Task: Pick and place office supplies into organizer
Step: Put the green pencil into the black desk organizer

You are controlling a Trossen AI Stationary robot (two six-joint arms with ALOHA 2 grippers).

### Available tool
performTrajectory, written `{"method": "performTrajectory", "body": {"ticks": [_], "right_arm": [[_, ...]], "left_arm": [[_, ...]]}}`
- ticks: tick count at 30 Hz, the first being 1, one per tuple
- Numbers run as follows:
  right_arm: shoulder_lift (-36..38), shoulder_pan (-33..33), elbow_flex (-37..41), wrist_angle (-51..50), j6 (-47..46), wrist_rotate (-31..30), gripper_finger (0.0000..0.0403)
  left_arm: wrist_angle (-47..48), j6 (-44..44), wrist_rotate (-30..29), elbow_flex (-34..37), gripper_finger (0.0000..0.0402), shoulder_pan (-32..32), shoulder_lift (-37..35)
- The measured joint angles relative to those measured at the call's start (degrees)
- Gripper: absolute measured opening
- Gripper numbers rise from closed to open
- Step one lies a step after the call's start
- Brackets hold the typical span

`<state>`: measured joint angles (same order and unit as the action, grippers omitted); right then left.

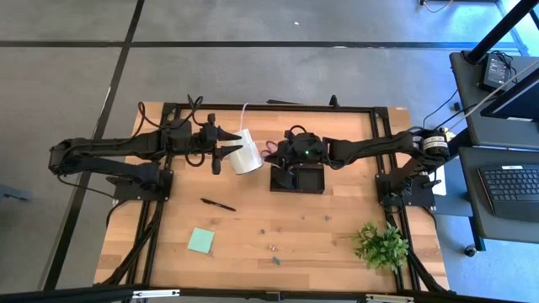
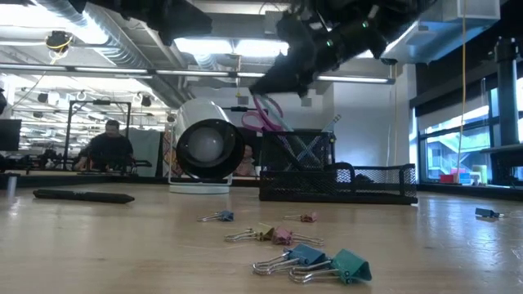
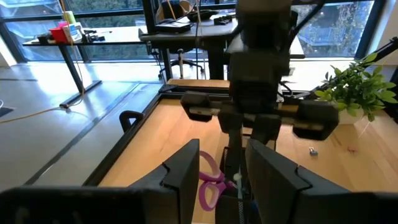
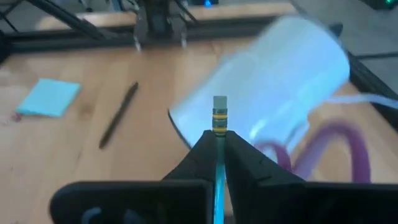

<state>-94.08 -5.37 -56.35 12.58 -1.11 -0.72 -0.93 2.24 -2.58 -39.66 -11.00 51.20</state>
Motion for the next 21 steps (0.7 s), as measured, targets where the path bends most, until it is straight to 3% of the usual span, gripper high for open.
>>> {"method": "performTrajectory", "body": {"ticks": [14,21], "right_arm": [[0.0,-0.1,4.2,3.5,-0.2,-0.3,0.0023],[0.0,-0.2,4.2,6.4,-0.1,-5.3,0.0025]], "left_arm": [[0.0,-0.3,0.0,0.0,0.0125,0.0,0.0],[-0.1,-1.0,0.0,0.0,0.0125,0.0,0.0]]}}
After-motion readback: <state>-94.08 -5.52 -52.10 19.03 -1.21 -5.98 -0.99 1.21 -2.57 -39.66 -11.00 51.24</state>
